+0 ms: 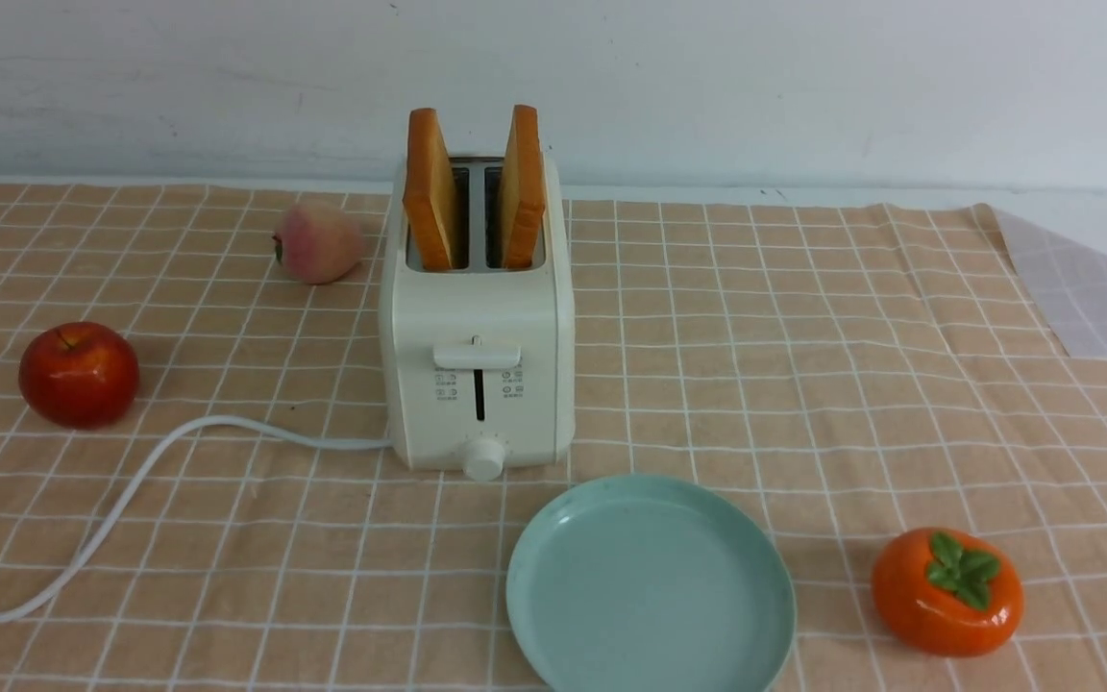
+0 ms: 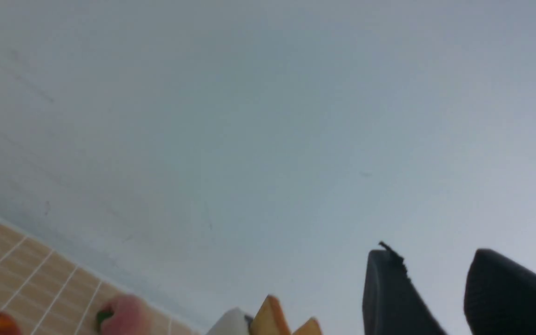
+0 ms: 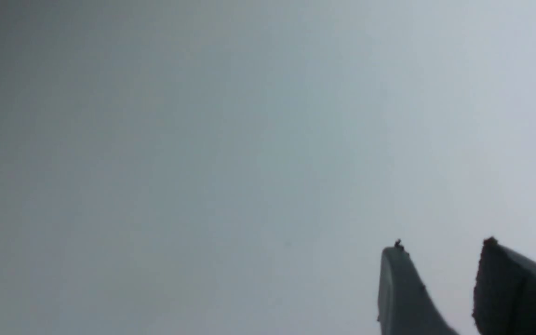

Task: Take toasted bread from bread machine on light coffee tablecloth place on plate.
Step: 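Grasp the toast slice in the toaster and pull it up out of the slot with the right gripper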

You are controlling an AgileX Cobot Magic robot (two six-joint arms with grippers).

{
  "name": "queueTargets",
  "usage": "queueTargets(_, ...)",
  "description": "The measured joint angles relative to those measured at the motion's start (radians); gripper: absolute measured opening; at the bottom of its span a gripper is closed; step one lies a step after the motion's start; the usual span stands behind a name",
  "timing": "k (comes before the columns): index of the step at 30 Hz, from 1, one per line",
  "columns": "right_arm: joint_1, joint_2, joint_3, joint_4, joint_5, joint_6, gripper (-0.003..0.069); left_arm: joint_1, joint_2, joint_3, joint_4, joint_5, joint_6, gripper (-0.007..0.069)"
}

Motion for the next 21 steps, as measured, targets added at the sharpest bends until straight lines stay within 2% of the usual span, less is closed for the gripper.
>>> queueTargets(6, 0.000, 0.293, -0.259, -0.190, 0.485, -0.041, 0.0240, 0.000, 0.316, -0.295, 0.015, 0.429, 0.003, 0.0238)
queueTargets(9, 0.000, 0.389, -0.269, -0.254, 0.587, -0.062, 0.0240, 0.000, 0.398, -0.312, 0.023, 0.496, 0.003, 0.0238)
queueTargets(14, 0.044, 0.489, -0.228, -0.257, 0.549, -0.046, 0.0240, 0.000, 0.486, -0.316, 0.043, 0.540, 0.003, 0.0238)
queueTargets(17, 0.113, 0.533, -0.196, -0.220, 0.510, -0.038, 0.0240, 0.000, 0.503, -0.316, 0.039, 0.604, 0.004, 0.0238)
queueTargets(19, 0.200, 0.593, -0.172, -0.188, 0.491, -0.054, 0.0240, 0.000, 0.511, -0.316, 0.024, 0.728, 0.027, 0.0238)
queueTargets(20, 0.214, 0.606, -0.171, -0.184, 0.489, -0.061, 0.0240, 0.000, 0.511, -0.316, 0.023, 0.728, 0.030, 0.0238)
queueTargets(21, 0.265, 0.660, -0.168, -0.167, 0.484, -0.094, 0.0240, 0.000, 0.511, -0.316, 0.007, 0.815, 0.062, 0.0238)
